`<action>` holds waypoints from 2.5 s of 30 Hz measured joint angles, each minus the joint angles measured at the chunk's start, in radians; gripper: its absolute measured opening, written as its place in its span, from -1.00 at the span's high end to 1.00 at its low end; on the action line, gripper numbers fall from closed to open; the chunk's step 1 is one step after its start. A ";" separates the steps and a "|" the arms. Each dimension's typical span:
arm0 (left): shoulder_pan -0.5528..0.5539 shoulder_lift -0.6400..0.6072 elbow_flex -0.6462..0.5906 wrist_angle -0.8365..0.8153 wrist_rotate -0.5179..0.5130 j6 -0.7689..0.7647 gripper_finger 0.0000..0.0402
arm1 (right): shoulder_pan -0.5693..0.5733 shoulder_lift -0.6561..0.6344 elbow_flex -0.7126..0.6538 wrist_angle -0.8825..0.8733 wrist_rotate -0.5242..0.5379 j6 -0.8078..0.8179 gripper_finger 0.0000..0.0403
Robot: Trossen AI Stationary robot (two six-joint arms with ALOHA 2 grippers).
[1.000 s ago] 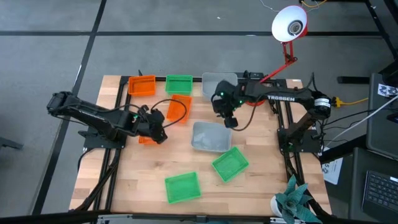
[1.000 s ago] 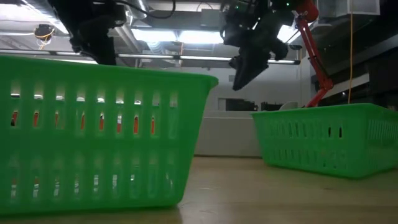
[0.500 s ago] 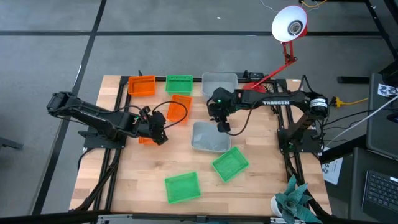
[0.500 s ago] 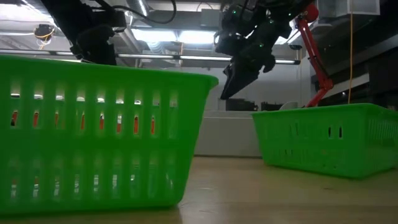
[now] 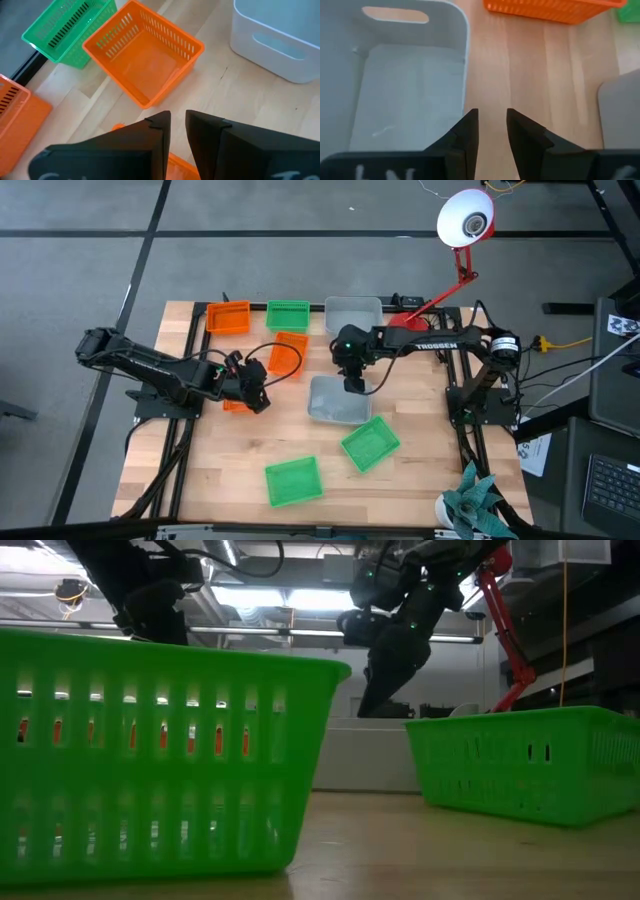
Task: Stack baskets by color
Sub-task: Stack the bottom gray bin on top of the top gray bins
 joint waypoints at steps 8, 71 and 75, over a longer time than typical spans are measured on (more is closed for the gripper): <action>0.000 0.000 0.000 0.000 0.000 0.000 0.74 | 0.026 0.000 0.000 0.003 -0.018 0.021 0.50; 0.000 0.000 0.000 0.003 -0.001 0.051 0.74 | -0.559 0.109 0.613 -0.403 0.021 -0.576 1.00; 0.000 0.000 0.000 0.013 -0.001 0.051 0.74 | -0.558 0.140 0.613 -0.400 0.005 -0.607 1.00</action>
